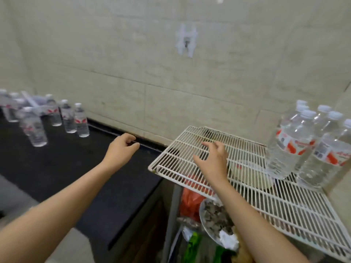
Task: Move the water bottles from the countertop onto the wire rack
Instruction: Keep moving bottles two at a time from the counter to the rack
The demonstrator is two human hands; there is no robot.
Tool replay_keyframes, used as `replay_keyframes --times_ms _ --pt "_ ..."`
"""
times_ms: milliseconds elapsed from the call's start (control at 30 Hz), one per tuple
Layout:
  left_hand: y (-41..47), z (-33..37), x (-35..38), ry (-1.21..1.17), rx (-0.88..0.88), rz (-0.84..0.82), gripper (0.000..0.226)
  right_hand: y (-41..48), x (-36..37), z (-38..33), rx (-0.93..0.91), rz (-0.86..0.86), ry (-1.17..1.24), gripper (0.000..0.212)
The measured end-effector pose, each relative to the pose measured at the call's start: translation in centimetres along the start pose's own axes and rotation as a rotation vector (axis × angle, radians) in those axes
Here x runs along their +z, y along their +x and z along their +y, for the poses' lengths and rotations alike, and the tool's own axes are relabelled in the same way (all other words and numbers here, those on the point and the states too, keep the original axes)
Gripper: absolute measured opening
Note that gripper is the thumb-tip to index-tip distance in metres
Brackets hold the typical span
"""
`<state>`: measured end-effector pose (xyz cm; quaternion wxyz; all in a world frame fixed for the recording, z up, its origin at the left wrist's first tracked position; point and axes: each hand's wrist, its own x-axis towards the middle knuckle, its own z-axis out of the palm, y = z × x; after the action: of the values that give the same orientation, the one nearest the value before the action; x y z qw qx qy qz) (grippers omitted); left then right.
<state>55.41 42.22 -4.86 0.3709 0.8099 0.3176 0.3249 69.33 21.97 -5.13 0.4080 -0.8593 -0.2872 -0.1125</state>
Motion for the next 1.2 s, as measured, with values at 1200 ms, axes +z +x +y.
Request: replay_keyframes --times_ms 1200 --pt "-15.9 -36.5 -52.8 0.245 -0.501 0.667 0.024 -24.9 42.9 -48.9 -0.575 -0.83 0.315 0.049"
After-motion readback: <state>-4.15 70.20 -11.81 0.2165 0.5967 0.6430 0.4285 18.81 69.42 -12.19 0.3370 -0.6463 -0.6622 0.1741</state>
